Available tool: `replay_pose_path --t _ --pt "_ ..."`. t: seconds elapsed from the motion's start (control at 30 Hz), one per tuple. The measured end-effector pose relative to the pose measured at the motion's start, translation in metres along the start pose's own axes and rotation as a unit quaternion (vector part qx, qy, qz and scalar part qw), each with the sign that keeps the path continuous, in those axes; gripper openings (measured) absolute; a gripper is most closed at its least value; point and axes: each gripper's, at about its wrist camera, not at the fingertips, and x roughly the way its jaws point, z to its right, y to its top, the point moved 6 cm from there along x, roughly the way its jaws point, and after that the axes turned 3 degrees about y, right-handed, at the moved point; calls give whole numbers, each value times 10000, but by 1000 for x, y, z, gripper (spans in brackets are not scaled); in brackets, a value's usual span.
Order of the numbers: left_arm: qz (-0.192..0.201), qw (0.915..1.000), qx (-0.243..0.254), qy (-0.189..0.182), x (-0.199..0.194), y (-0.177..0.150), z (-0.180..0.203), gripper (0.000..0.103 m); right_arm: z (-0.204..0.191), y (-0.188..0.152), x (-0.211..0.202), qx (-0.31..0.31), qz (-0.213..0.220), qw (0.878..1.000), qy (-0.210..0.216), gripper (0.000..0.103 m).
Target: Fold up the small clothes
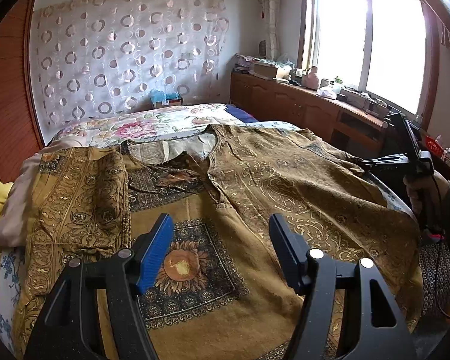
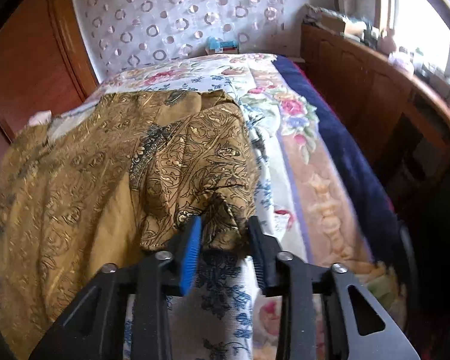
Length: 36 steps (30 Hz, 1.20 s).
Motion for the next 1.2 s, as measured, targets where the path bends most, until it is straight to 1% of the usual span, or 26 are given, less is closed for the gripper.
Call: replay_pose_path --t 0.07,0.13,0.23,0.33,0.43,0.53,0.6,0.67,0.8,0.87,0.9,0.97,1.03,1.07,1.1,1.13,1.2 --pt "-7 10000 -9 18 1 0 -1 67 -4 3 1 -172 8 9998 -111 10" --pt "3 10000 -39 43 2 0 -2 67 -8 5 -4 -333 112 9990 -268 8" --pt "44 9999 -83 90 4 1 -5 67 -18 14 -23 -485 533 9965 -413 7" --pt "82 9998 -104 124 3 2 -7 67 -37 23 -47 -644 976 9926 -326 7" --pt "117 9998 -118 145 2 3 -9 67 -60 24 -59 -866 1138 9897 -104 7" --pt "21 9999 -115 55 3 2 -8 67 -86 18 -59 -1082 1056 9883 198 7" --pt "36 9999 -92 37 1 2 -8 67 -97 8 -55 -1142 902 9886 383 7" --pt "42 10000 -58 43 0 2 -7 67 -106 -3 -46 -1137 643 9898 570 7" --pt "40 10000 -54 24 0 2 -7 67 -110 -22 -37 -1135 356 9906 679 7" --pt "46 10000 -53 16 0 2 -7 67 -105 -21 -39 -1084 297 9910 727 7" --pt "43 10000 -56 22 0 2 -7 67 -103 -21 -41 -1058 283 9913 730 11" --pt "42 10000 -55 27 0 2 -7 67 -100 -21 -45 -1015 268 9918 728 16" --pt "39 10000 -57 30 0 2 -7 67 -100 -18 -48 -993 275 9918 761 29" --pt "38 10000 -58 33 0 2 -7 67 -103 -18 -53 -1001 316 9916 752 32" --pt "43 10000 -59 28 0 2 -7 67 -100 -17 -60 -998 393 9915 736 39" --pt "48 10000 -62 30 0 2 -7 67 -104 -12 -55 -985 450 9914 733 41" --pt "49 10000 -60 27 0 2 -7 67 -98 -7 -61 -896 583 9916 735 43"
